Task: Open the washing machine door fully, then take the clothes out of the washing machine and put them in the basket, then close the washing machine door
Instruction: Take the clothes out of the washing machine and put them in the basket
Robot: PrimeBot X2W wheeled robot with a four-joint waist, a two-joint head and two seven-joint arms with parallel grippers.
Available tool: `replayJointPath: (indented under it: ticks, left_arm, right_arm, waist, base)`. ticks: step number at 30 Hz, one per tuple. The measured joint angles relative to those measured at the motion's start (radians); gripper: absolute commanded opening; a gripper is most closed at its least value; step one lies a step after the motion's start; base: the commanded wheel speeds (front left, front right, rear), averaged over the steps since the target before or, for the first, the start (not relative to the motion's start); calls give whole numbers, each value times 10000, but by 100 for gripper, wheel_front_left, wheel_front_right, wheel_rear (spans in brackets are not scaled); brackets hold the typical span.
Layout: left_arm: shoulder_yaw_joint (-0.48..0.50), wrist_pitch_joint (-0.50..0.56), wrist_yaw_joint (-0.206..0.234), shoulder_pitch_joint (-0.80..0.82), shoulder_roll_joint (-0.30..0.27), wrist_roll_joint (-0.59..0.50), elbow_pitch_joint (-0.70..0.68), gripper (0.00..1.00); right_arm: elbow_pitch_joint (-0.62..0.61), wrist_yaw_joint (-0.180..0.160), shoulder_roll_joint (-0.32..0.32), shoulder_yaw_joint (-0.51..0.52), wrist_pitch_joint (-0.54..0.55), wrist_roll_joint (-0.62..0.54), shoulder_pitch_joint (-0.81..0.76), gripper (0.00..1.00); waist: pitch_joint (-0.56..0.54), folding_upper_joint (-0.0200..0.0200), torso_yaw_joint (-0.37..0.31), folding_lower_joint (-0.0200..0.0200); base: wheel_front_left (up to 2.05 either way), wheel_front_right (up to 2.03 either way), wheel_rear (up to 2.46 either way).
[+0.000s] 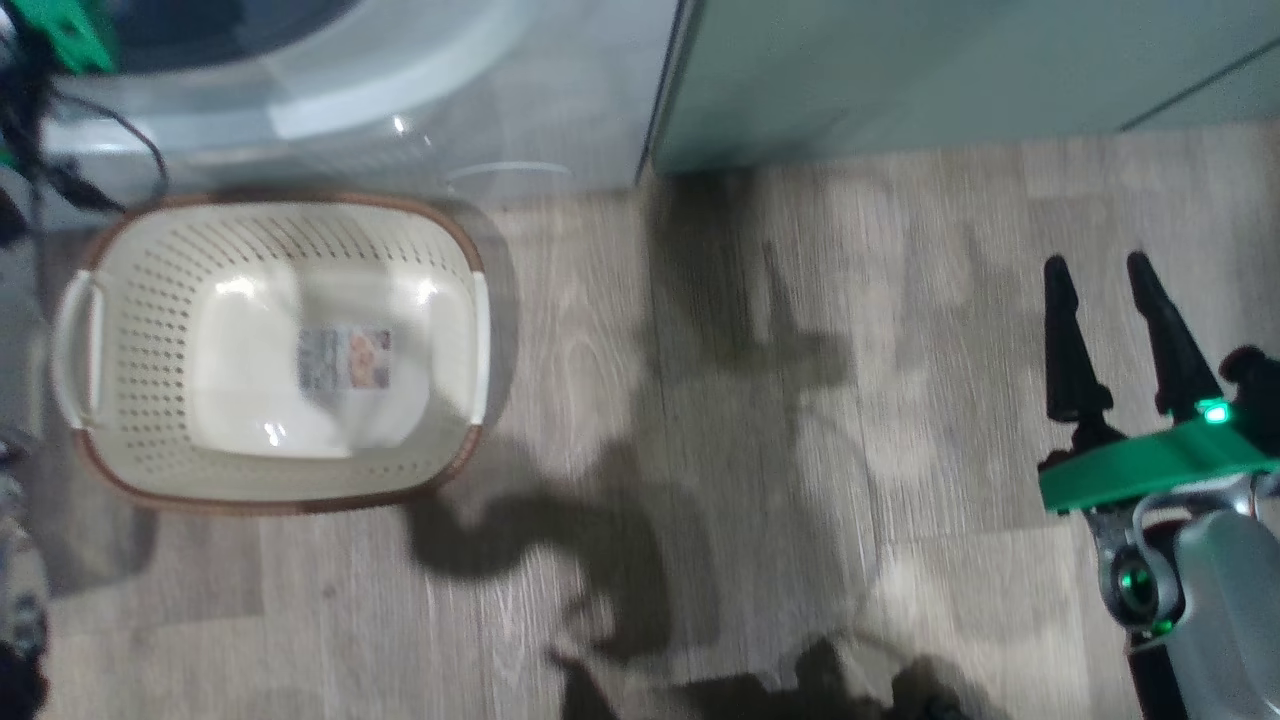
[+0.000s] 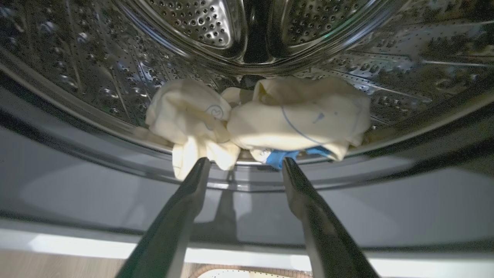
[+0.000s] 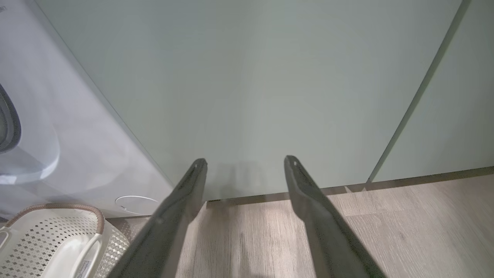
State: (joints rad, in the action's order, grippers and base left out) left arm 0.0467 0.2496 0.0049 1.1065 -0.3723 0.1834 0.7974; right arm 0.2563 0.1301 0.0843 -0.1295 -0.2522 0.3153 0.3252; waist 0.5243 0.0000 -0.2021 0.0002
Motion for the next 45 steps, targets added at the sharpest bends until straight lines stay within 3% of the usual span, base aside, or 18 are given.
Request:
replayJointPath:
  ticks: [7, 17, 38, 39, 40, 41, 42, 45]
  left_arm:
    - [104, 660, 497, 1353, -481, -79, 27, 100]
    - [56, 1367, 1220, 2076, -867, -343, 174, 100]
    - [-8, 2165, 1114, 2336, -1258, -130, -119, 100]
    - [-33, 2159, 1114, 2345, -1256, -128, -90, 80]
    - [-61, 2151, 1114, 2363, -1256, -128, -52, 49]
    - [-105, 2113, 1110, 2374, -1256, -128, -21, 8]
    - [-136, 2067, 1039, 2381, -1256, -125, 21, 0]
    - [-150, 1937, 936, 2412, -1250, 75, 148, 0]
  right_arm:
    - [-113, 0, -142, -33, 0, 13, 561, 100]
    - [-171, 0, -203, -33, 0, 13, 920, 100]
    - [-270, 0, -207, -155, -2, 12, 1355, 100]
    - [-270, 0, -205, -157, -2, 12, 1351, 100]
    - [-267, 0, -203, -157, -2, 12, 1347, 100]
    - [-267, 0, -203, -155, -2, 12, 1347, 100]
    - [-267, 0, -203, -155, -2, 12, 1347, 100]
    - [-267, 0, -203, -144, -2, 12, 1347, 100]
  waist:
    - [1048, 0, -242, -1]
    - [1760, 0, -338, -1]
    - [2392, 0, -316, -2]
    - [2428, 0, -323, -2]
    - [2457, 0, -327, -2]
    - [2481, 0, -330, -2]
    - [2497, 0, -334, -2]
    - [2511, 0, -333, -2]
  base:
    - [0, 0, 0]
    - [0, 0, 0]
    - [0, 0, 0]
    - [0, 0, 0]
    - [0, 0, 0]
    - [0, 0, 0]
    - [0, 0, 0]
    - [0, 0, 0]
